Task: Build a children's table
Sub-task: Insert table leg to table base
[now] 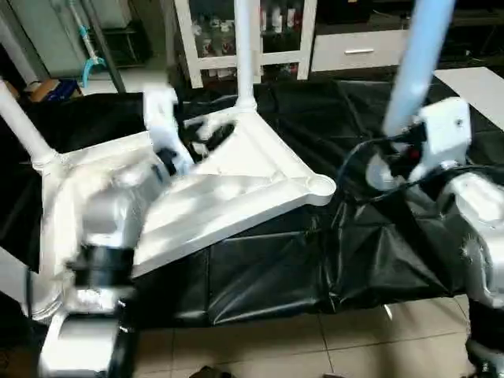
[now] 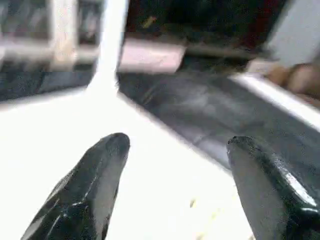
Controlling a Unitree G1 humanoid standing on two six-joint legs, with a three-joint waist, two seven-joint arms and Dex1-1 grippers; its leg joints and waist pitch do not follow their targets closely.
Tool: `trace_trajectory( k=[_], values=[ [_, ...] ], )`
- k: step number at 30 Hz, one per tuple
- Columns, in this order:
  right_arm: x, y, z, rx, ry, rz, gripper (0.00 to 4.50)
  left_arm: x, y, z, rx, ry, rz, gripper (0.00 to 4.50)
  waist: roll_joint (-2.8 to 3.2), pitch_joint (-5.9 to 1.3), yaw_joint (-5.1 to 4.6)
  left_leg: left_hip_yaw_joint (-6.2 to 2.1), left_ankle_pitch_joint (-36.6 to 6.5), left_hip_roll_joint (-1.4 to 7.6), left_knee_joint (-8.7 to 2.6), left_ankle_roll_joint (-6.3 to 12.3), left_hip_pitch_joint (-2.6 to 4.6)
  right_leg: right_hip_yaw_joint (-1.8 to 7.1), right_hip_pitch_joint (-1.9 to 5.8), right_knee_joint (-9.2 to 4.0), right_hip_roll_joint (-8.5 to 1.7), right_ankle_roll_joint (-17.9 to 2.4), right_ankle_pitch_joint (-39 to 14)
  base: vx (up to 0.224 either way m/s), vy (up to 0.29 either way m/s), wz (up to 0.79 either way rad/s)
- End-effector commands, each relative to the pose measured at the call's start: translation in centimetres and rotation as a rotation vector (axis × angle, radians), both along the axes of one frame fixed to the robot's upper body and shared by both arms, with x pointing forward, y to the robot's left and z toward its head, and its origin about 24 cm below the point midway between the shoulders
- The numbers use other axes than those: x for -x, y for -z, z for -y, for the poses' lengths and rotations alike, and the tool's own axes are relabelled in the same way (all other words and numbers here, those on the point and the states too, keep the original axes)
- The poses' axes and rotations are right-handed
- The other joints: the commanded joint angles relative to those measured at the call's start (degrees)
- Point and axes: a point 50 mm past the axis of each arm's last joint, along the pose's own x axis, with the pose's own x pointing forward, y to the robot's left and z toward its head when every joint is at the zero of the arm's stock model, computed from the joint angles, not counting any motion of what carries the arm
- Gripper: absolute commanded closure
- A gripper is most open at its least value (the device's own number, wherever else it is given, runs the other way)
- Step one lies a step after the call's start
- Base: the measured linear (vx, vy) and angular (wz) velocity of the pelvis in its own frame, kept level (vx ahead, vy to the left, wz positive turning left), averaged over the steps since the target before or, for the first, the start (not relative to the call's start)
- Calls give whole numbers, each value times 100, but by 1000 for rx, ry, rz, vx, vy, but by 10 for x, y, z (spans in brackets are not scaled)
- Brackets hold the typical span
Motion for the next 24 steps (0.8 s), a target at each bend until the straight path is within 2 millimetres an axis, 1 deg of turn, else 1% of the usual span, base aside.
trace_trajectory(
  k=[1,2,3,4,5,6,7,8,9,10,11,12,13,14,15,16,17,18,19,20,21,22,23,24],
  values=[
    [6,-4,-2,-22,-11,28,268,2,-6,1,118,5,-15,93,-31,-479,-6,-295,-1186,377,-478,-29,226,118,203,-381,-195,-1079,-832,0,0,0],
    [7,-2,-2,-25,-9,25,268,2,-7,3,158,12,-16,93,-44,-482,-5,-291,-1199,371,-480,-24,221,117,203,-385,-192,-1082,-884,0,0,0],
    [7,-1,-3,-26,-9,24,268,2,-7,3,172,14,-16,93,-31,-469,-6,-295,-1278,376,-489,-28,226,111,186,-404,-183,-1070,-989,0,0,0],
    [9,1,-3,-28,-9,19,268,2,-9,3,185,15,-2,93,-36,-465,-13,-302,-1352,375,-500,-37,222,107,186,-407,-176,-1019,-1080,0,0,0],
    [12,4,-4,-35,-12,14,268,3,-10,2,143,6,24,93,10,-458,-14,-316,-1427,382,-515,-34,228,107,176,-426,-174,-925,-1174,0,0,0],
    [13,5,-5,-37,-15,15,268,4,-9,2,109,6,37,93,-10,-452,-26,-318,-1463,389,-523,-26,225,108,174,-443,-166,-865,-1207,0,0,0],
    [15,5,-6,-40,-22,16,268,9,-7,5,81,38,24,93,-14,-453,-31,-323,-1497,391,-529,-42,227,112,178,-437,-174,-804,-1238,0,0,0],
    [15,5,-6,-41,-24,16,268,10,-6,6,72,50,20,93,18,-451,-26,-329,-1506,393,-532,-57,227,112,178,-433,-187,-791,-1259,0,0,0],
    [18,7,-8,-47,-48,14,268,20,-5,13,-32,158,52,93,-3,-437,-47,-332,-1575,396,-550,-69,216,109,171,-451,-178,-753,-1367,0,0,0],
    [19,7,-8,-48,-56,14,268,22,-4,15,-61,194,63,93,31,-450,-41,-348,-1540,408,-556,-54,210,120,175,-443,-194,-682,-1394,0,0,0],
    [20,7,-9,-47,-63,12,268,26,-3,17,-104,244,78,93,34,-448,-58,-333,-1547,402,-553,-86,232,119,138,-447,-166,-678,-1385,0,0,0],
    [20,8,-9,-47,-65,11,268,28,-2,17,-119,263,83,93,31,-448,-46,-336,-1592,396,-557,-101,241,121,133,-462,-168,-660,-1450,0,0,0],
    [23,10,-10,-42,-93,-1,268,43,5,20,-240,463,109,93,46,-442,-51,-334,-1682,392,-567,-150,238,128,128,-464,-172,-645,-1543,0,0,0],
    [23,10,-10,-42,-97,-2,268,45,7,20,-251,490,105,93,59,-455,-20,-368,-1713,406,-578,-165,247,131,133,-464,-195,-608,-1596,0,0,0],
    [25,12,-10,-42,-113,-8,268,54,11,17,-289,597,99,93,49,-437,-59,-345,-1739,399,-595,-217,245,135,110,-446,-161,-597,-1532,0,0,0],
    [26,12,-10,-44,-119,-9,268,58,14,13,-293,645,63,93,48,-453,-57,-335,-1731,395,-602,-253,253,139,120,-431,-168,-607,-1489,0,0,0],
    [26,12,-10,-46,-123,-10,268,61,16,10,-304,680,36,93,64,-442,-73,-323,-1753,386,-609,-299,264,137,103,-419,-154,-652,-1456,0,0,0],
    [26,11,-9,-47,-125,-10,268,67,20,5,-330,748,0,93,56,-439,-77,-318,-1803,385,-612,-327,269,137,98,-418,-150,-663,-1492,0,0,0],
    [26,11,-9,-47,-126,-10,268,71,24,0,-349,787,-42,93,76,-440,-70,-325,-1890,383,-622,-360,281,144,93,-413,-165,-649,-1623,0,0,0],
    [26,11,-8,-47,-127,-10,268,77,28,-6,-391,830,-74,93,71,-427,-92,-323,-1936,385,-637,-383,275,143,93,-412,-156,-645,-1662,0,0,0],
    [27,11,-8,-46,-129,-10,268,81,33,-12,-430,867,-111,93,76,-423,-96,-327,-2003,382,-641,-430,287,147,84,-422,-161,-609,-1744,0,0,0],
    [27,11,-7,-43,-131,-11,268,84,37,-17,-460,882,-153,93,77,-418,-119,-329,-2046,382,-648,-463,287,154,81,-425,-164,-599,-1766,0,0,0],
    [27,11,-7,-41,-133,-11,268,86,39,-21,-480,894,-177,93,92,-412,-138,-330,-2091,382,-661,-502,294,154,78,-424,-160,-582,-1782,0,0,0],
    [28,10,-6,-39,-136,-13,268,88,42,-25,-511,910,-197,93,73,-413,-146,-317,-2134,385,-660,-520,321,157,54,-442,-154,-584,-1798,0,0,0]
  ],
)
